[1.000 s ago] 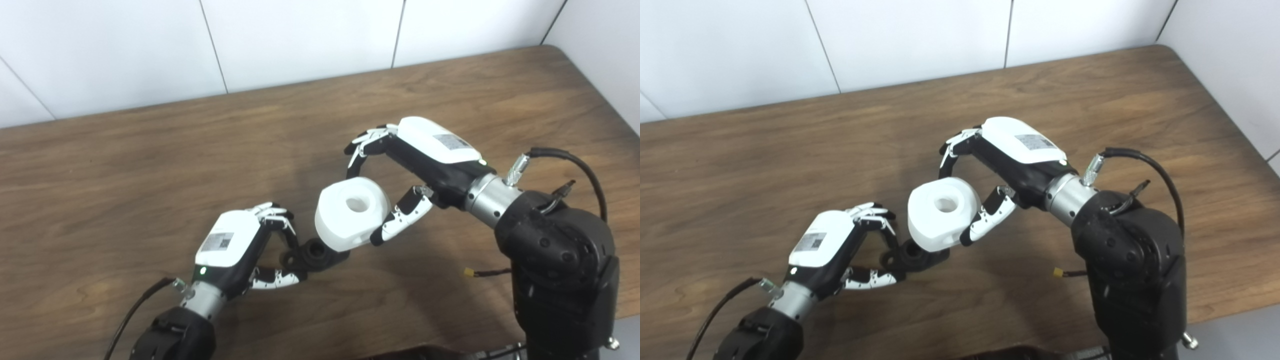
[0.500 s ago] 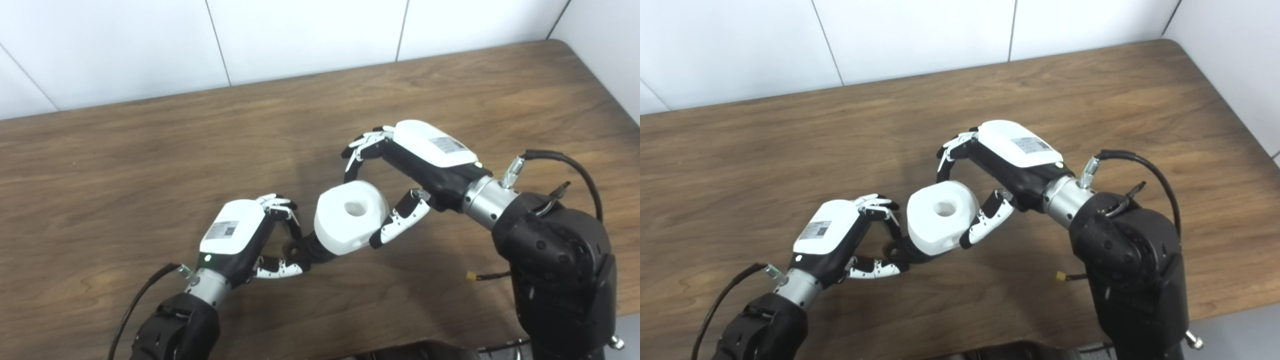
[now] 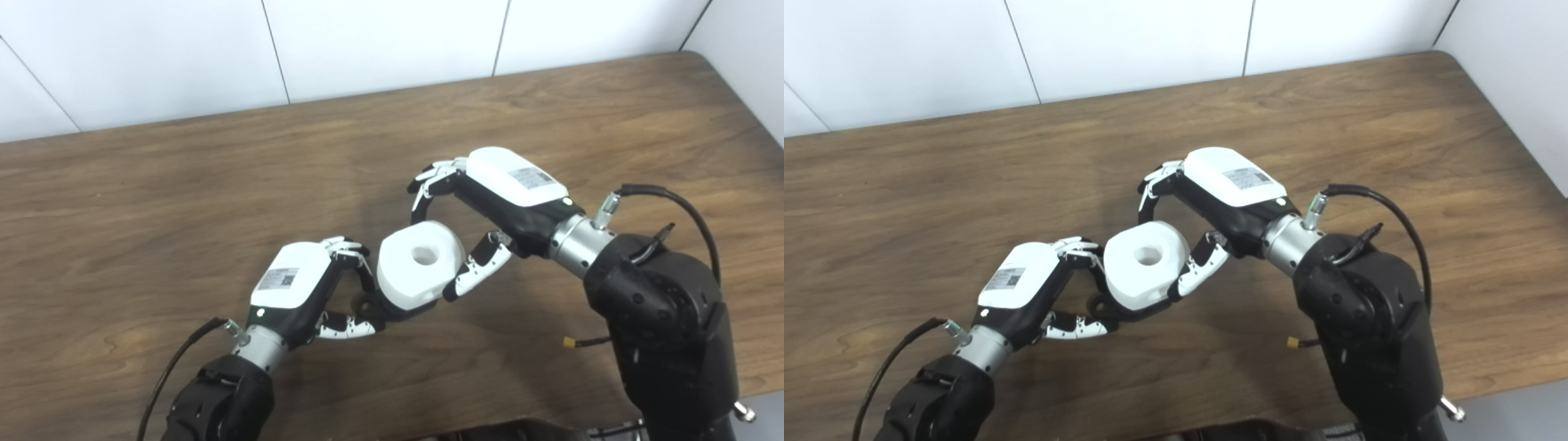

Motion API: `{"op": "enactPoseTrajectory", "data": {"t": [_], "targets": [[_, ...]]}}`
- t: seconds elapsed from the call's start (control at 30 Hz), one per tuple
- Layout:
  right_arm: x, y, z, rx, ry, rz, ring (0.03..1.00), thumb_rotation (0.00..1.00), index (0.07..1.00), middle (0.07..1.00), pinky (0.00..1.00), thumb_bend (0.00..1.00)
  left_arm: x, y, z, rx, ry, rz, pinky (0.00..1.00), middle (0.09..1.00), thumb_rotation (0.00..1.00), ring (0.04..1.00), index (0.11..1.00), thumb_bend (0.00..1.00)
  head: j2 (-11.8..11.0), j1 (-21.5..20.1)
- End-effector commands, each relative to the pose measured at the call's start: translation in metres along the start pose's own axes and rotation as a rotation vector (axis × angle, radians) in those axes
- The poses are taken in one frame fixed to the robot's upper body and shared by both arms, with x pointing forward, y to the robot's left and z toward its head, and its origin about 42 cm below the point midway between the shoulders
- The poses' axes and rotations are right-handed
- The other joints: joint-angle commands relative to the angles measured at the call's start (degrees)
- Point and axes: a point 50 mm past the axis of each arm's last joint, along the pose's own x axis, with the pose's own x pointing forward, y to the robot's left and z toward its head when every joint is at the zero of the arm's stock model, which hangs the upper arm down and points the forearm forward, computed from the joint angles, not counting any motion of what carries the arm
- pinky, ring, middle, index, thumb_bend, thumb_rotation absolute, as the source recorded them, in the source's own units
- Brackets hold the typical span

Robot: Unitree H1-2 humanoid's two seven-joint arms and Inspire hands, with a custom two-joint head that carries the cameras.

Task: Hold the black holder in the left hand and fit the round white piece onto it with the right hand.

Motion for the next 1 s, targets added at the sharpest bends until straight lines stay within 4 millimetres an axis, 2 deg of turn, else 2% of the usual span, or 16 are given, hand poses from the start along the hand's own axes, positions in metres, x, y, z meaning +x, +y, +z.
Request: {"op": "enactPoseTrajectory", "data": {"t": [0.0, 0.43, 0.97], "targets": [[0.002, -0.008, 0.008, -0.030, -0.040, -0.062, 0.881, 0.15, 0.482, 0.804, 0.90, 0.52, -0.003, -0.025, -0.007, -0.036, 0.059, -0.156, 0.81, 0.802, 0.06, 0.874, 0.488, 0.51, 0.07, 0.01], [0.010, 0.002, 0.007, -0.024, -0.051, -0.024, 0.893, 0.15, 0.482, 0.808, 0.93, 0.52, -0.003, -0.024, -0.004, -0.033, 0.059, -0.154, 0.81, 0.805, 0.06, 0.875, 0.488, 0.51, 0.32, 0.20], [0.015, 0.027, 0.010, -0.036, -0.048, 0.021, 0.884, 0.15, 0.479, 0.798, 0.90, 0.52, -0.002, -0.023, -0.004, -0.034, 0.054, -0.150, 0.81, 0.800, 0.06, 0.874, 0.487, 0.51, 0.07, 0.21]]}}
